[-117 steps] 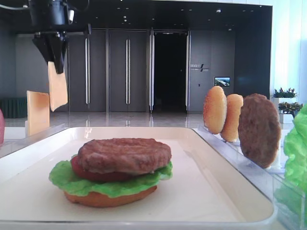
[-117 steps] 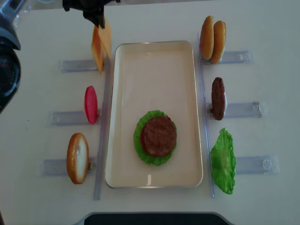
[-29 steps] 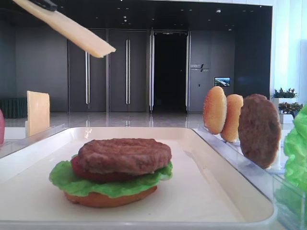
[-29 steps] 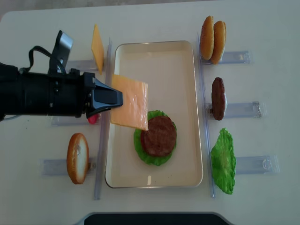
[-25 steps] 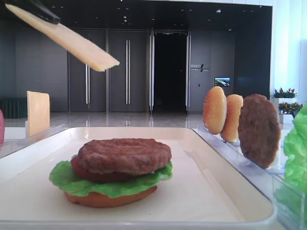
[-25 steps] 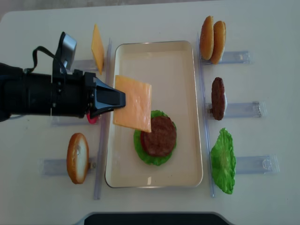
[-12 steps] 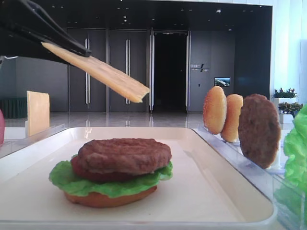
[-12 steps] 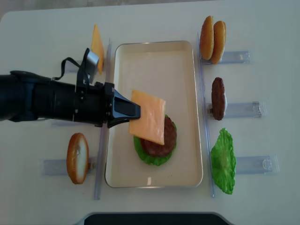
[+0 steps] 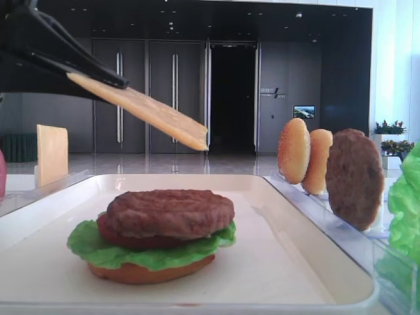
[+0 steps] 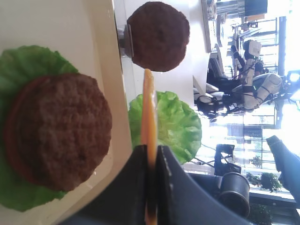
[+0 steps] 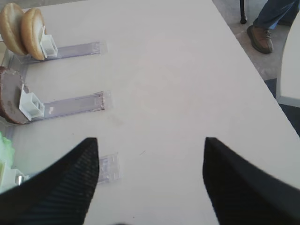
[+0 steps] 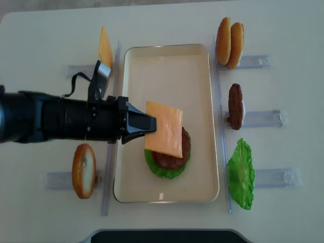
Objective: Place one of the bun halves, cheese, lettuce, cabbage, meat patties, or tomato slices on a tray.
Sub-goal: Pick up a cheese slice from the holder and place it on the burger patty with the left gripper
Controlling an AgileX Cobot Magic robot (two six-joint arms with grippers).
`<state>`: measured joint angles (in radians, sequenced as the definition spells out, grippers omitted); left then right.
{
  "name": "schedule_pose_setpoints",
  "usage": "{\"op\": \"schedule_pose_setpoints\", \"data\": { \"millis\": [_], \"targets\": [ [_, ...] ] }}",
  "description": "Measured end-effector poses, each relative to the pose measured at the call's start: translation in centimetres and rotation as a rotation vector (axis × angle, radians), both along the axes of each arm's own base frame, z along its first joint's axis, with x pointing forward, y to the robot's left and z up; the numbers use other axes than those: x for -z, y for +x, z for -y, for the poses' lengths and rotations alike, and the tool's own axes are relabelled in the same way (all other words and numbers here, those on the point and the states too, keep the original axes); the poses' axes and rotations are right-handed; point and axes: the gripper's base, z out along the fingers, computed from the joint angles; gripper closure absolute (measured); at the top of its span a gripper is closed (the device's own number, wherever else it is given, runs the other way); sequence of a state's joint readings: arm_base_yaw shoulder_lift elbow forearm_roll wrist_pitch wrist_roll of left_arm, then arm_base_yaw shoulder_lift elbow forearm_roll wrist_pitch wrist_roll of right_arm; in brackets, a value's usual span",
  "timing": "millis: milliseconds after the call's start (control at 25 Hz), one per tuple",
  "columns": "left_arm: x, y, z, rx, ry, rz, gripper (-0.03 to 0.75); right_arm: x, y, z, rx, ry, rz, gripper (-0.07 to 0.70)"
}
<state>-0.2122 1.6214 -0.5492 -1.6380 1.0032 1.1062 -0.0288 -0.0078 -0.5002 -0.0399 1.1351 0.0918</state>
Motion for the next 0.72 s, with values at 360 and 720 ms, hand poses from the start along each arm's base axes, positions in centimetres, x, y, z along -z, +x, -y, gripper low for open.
{"op": "schedule_pose_setpoints", "data": {
  "millis": [360, 720],
  "targets": [
    [0.8, -1.7, -0.1, 0.024, -0.041, 0.007, 0.693, 0.0, 0.0, 0.0, 0.000, 0.000, 0.000, 0.150],
    [1.3, -1.3, -0.5, -0.019, 0.026, 0.014, 0.693, 0.0, 0.0, 0.0, 0.000, 0.000, 0.000, 0.150]
  ]
}}
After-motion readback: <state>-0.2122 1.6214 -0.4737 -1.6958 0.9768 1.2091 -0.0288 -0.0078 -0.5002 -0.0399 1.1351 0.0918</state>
